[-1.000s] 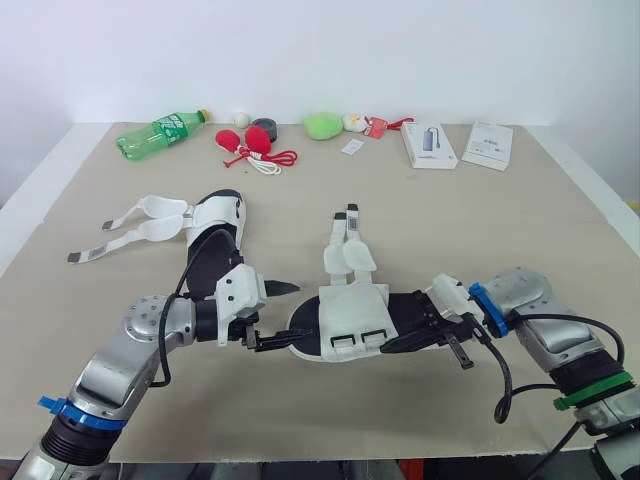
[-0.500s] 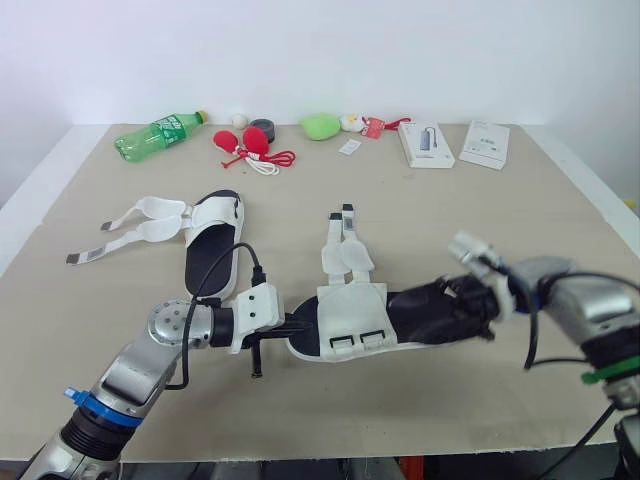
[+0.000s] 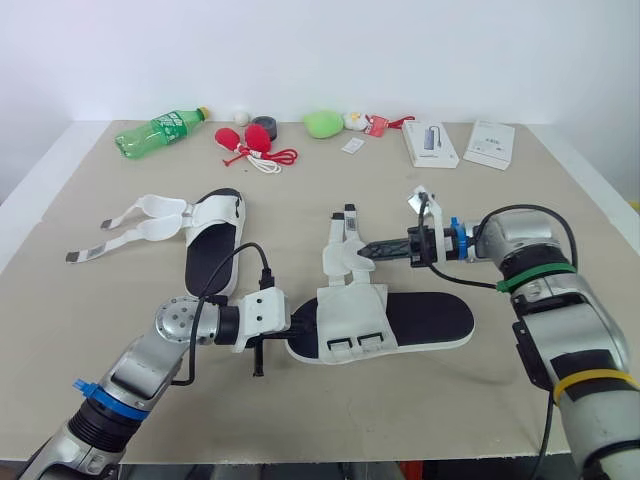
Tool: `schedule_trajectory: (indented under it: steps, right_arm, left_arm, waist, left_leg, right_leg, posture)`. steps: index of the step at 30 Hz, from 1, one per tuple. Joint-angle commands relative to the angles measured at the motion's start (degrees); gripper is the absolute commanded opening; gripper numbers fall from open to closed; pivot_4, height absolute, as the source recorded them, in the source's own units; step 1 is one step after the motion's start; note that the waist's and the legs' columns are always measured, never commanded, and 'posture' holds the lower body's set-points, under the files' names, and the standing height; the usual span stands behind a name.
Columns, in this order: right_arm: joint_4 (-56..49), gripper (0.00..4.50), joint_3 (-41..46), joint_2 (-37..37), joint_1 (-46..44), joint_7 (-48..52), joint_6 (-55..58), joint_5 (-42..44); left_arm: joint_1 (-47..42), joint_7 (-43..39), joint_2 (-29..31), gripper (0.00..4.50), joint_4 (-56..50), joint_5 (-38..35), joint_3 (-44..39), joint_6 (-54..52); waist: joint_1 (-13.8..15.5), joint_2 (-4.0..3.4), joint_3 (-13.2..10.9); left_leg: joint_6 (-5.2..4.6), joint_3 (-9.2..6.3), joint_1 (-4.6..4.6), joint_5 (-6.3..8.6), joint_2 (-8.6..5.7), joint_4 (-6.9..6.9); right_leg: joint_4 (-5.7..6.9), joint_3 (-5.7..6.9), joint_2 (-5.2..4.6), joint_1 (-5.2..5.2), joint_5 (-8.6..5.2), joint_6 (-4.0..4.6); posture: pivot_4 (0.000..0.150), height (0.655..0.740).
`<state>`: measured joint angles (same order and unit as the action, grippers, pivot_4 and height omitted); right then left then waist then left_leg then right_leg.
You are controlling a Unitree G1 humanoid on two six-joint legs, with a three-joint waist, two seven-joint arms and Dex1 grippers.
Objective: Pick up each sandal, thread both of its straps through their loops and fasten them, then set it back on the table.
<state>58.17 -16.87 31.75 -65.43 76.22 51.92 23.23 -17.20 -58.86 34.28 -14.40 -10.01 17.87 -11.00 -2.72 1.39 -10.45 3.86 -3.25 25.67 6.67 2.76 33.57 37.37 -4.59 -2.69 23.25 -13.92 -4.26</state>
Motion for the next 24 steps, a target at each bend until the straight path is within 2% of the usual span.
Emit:
schedule_trajectory:
  steps: [1, 10, 16, 19, 22, 24]
  right_arm:
    - [4.26, 4.34, 3.60, -1.87, -3.58, -0.37, -0.35, -2.07]
    - [14.45, 4.34, 18.26, -7.49, -7.57, -14.78, -3.66, -1.64]
    - [15.86, 4.34, 23.99, -9.81, -8.05, -21.33, -6.54, -2.10]
    - [16.13, 4.34, 25.25, -10.10, -8.19, -21.09, -5.92, -2.60]
    - [16.02, 3.50, 26.62, -10.47, -8.06, -22.48, -6.49, -2.97]
    - [16.06, 2.69, 28.36, -10.70, -8.08, -23.94, -6.79, -2.40]
  left_arm:
    - [0.11, 0.41, 0.22, 0.00, -0.91, 0.41, -0.78, 0.78]
    - [1.01, 1.28, 0.11, 0.00, -2.23, 0.21, -0.70, 0.34]
    - [1.68, 1.75, -0.18, 0.00, -2.93, -0.07, -0.62, -0.01]
    - [1.79, 1.93, -0.36, 0.00, -2.96, -0.16, -0.47, -0.04]
    - [1.78, 2.15, -0.58, 0.00, -2.75, -0.16, -0.31, 0.07]
    - [1.71, 2.29, -0.82, 0.00, -2.53, -0.11, -0.18, 0.16]
  waist:
    - [-0.04, -0.01, 0.00]
    - [-0.19, -0.02, 0.00]
    - [-0.20, -0.02, 0.00]
    - [-0.22, -0.02, 0.00]
    - [-0.23, -0.03, -0.01]
    - [-0.23, -0.03, 0.00]
  left_leg:
    - [0.00, -0.01, 0.00, 0.00, 0.01, 0.00]
    - [-0.01, -0.02, -0.05, -0.02, 0.09, 0.05]
    - [-0.01, -0.02, -0.05, -0.02, 0.12, 0.03]
    - [-0.01, -0.02, -0.05, -0.02, 0.13, 0.03]
    - [-0.01, -0.02, -0.05, -0.02, 0.13, 0.03]
    - [-0.01, -0.02, -0.05, -0.02, 0.14, 0.03]
  right_leg:
    - [0.03, 0.00, 0.03, 0.01, -0.01, -0.01]
    - [0.07, -0.01, 0.12, 0.00, 0.04, 0.00]
    - [0.08, -0.04, 0.17, 0.01, 0.03, -0.02]
    - [0.09, -0.08, 0.20, 0.00, 0.03, -0.02]
    - [0.08, -0.08, 0.21, 0.00, 0.03, -0.02]
    - [0.09, -0.09, 0.22, 0.00, 0.03, -0.02]
  posture:
    - [0.150, 0.7400]
    - [0.150, 0.7400]
    - [0.150, 0.7400]
    - [0.150, 0.7400]
    - [0.150, 0.7400]
    - [0.150, 0.7400]
